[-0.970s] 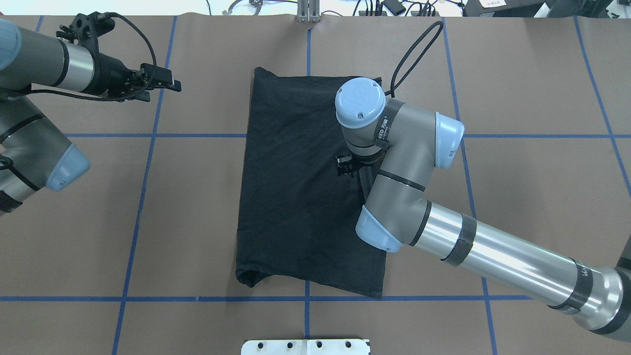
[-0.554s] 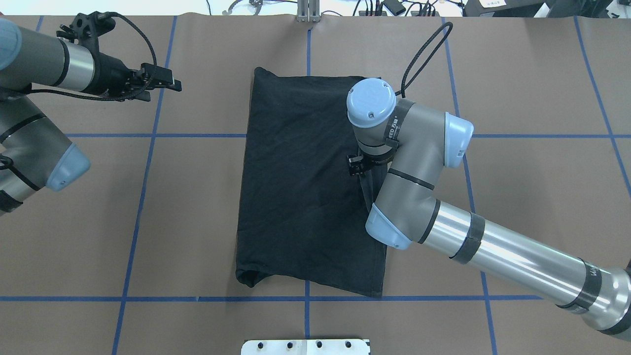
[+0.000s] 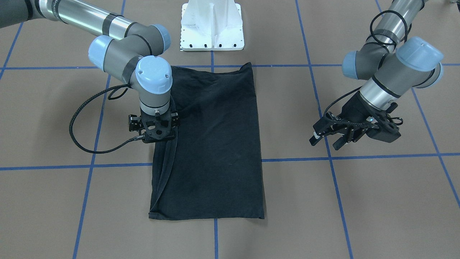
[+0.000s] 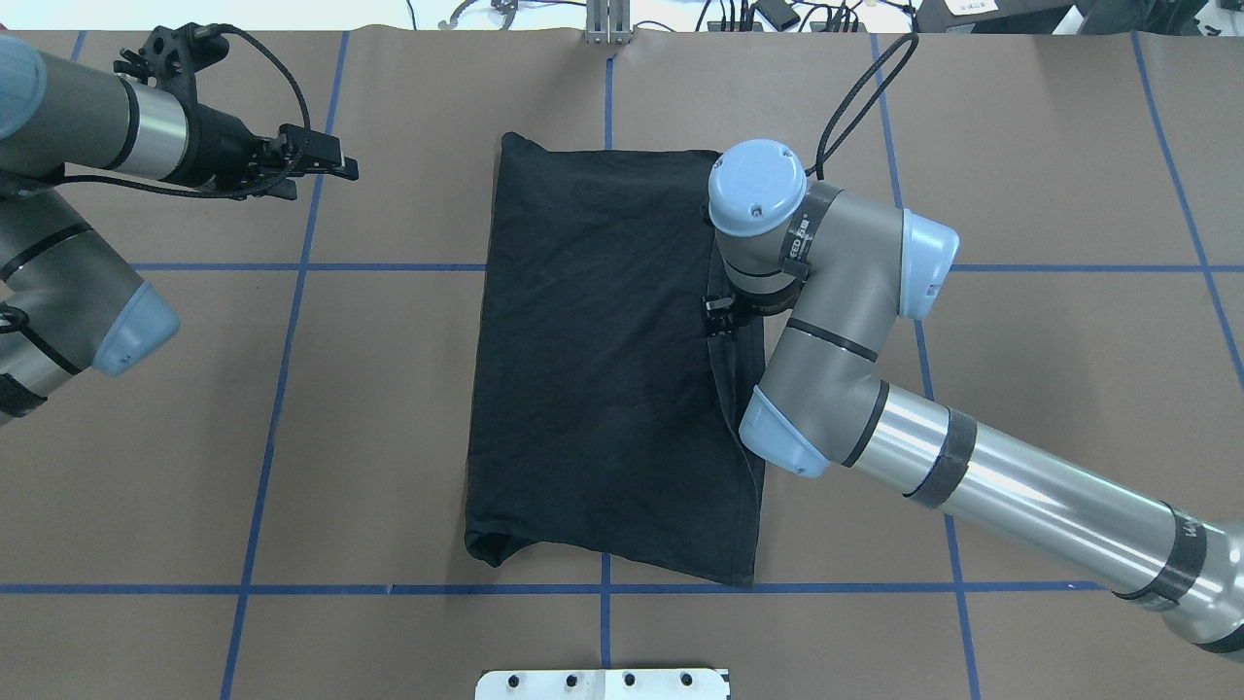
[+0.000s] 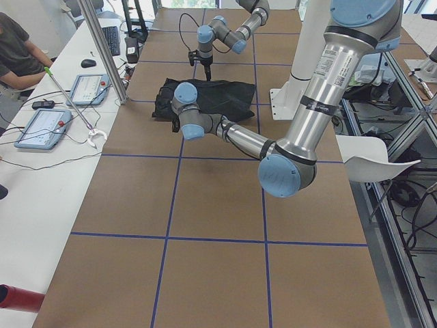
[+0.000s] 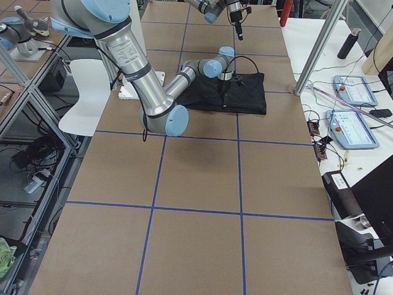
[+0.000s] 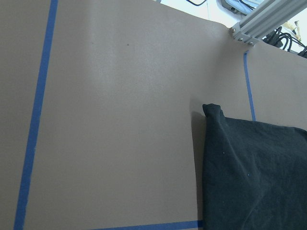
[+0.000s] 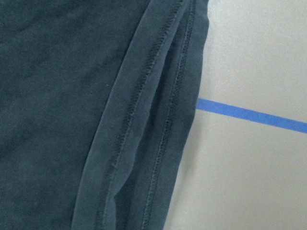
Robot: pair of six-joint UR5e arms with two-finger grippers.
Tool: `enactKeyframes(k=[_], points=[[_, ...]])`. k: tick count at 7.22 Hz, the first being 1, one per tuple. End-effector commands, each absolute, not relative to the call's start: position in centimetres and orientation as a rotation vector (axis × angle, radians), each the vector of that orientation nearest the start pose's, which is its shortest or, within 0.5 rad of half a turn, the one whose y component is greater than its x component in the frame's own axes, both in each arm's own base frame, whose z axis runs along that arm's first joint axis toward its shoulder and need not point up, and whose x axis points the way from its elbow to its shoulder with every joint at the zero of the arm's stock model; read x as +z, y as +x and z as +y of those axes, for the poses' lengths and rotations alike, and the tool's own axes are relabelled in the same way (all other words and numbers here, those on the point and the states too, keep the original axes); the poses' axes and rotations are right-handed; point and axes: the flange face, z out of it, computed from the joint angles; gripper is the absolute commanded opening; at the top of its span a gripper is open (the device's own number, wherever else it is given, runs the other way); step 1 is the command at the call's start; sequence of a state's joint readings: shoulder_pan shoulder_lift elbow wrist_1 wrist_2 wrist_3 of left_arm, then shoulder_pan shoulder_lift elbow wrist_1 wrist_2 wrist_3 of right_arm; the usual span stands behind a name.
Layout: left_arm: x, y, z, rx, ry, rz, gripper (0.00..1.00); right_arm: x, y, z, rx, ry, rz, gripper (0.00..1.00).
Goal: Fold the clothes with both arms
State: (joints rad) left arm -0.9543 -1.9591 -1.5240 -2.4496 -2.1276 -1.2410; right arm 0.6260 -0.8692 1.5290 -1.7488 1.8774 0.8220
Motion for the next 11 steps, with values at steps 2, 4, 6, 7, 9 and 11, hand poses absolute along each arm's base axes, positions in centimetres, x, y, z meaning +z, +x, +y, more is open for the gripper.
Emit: enactKeyframes(k=[2, 4, 6, 7, 9, 11], points=[[36.0, 30.6, -57.3, -0.199, 0.322, 1.237, 1.00, 27.2, -55.7, -45.9, -0.231, 0.056, -0.580, 1.00], [36.0, 30.7, -57.2, -0.198, 0.320, 1.236, 1.00, 28.0, -55.9, -45.4, -0.237, 0.048, -0.572, 1.00], [36.0, 30.7, -57.2, -0.198, 0.319, 1.238, 1.00, 28.8, -55.9, -45.4, -0.235, 0.039, -0.561, 1.00], [35.8, 30.7, -57.2, -0.197, 0.321, 1.240, 1.00, 29.4, -55.3, -45.9, -0.226, 0.039, -0.554, 1.00], [35.6, 30.5, -57.2, -0.196, 0.325, 1.243, 1.00, 31.5, -54.0, -46.7, -0.217, 0.031, -0.532, 1.00], [35.6, 30.5, -57.1, -0.195, 0.325, 1.245, 1.00, 32.3, -53.1, -47.3, -0.214, 0.028, -0.524, 1.00]])
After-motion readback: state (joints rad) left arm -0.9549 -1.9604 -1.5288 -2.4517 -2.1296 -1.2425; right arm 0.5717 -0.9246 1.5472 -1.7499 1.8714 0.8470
